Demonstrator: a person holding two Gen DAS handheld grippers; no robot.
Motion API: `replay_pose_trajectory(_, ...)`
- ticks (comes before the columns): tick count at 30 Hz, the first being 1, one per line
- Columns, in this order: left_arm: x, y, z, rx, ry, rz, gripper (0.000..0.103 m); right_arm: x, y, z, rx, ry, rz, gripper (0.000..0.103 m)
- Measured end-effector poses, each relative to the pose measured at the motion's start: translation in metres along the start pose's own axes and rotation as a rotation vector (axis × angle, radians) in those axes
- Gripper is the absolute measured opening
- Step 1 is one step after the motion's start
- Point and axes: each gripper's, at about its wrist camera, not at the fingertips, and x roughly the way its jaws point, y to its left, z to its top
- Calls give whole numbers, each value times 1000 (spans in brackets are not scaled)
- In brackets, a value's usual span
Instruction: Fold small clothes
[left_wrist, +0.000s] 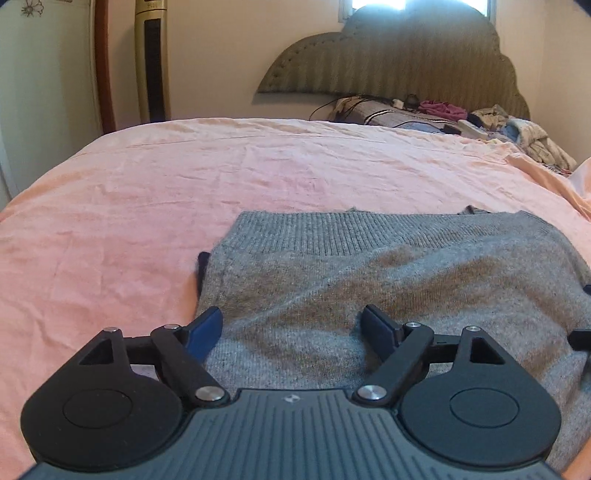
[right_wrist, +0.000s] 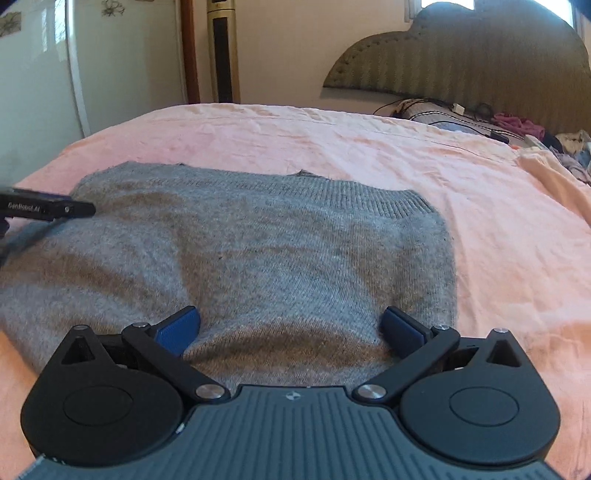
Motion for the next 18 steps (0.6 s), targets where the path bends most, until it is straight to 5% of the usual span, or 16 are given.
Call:
replay_pose_trajectory(2, -9, -10, 14, 8, -36, -16, 82, -1, -2, 24, 38, 44, 2, 103)
replay_pose_trajectory(5, -8, -33, 31, 87, -111, -9, 82, -8, -17, 54, 132, -84, 41, 103)
replay_pose_trajectory(9, 40, -42, 46, 123, -21, 63, 82, 30, -36, 81, 214, -31, -23, 103)
replay_pose_trajectory(12, 63, -12, 37, 45, -4, 47, 95, 69, -34, 70, 144, 70, -83, 103)
replay_pose_trajectory(14, 65, 3, 39, -20, 2, 81, 96, 65, -37, 46, 120, -60, -55, 103)
replay_pose_trajectory(16, 71, 13, 43, -102, 21, 122, 99, 63, -41, 45, 149, -69, -40, 103)
replay_pose_trajectory(18, 73, 5, 44, -75, 24, 158, 100, 64, -38, 47, 127, -60, -55, 103)
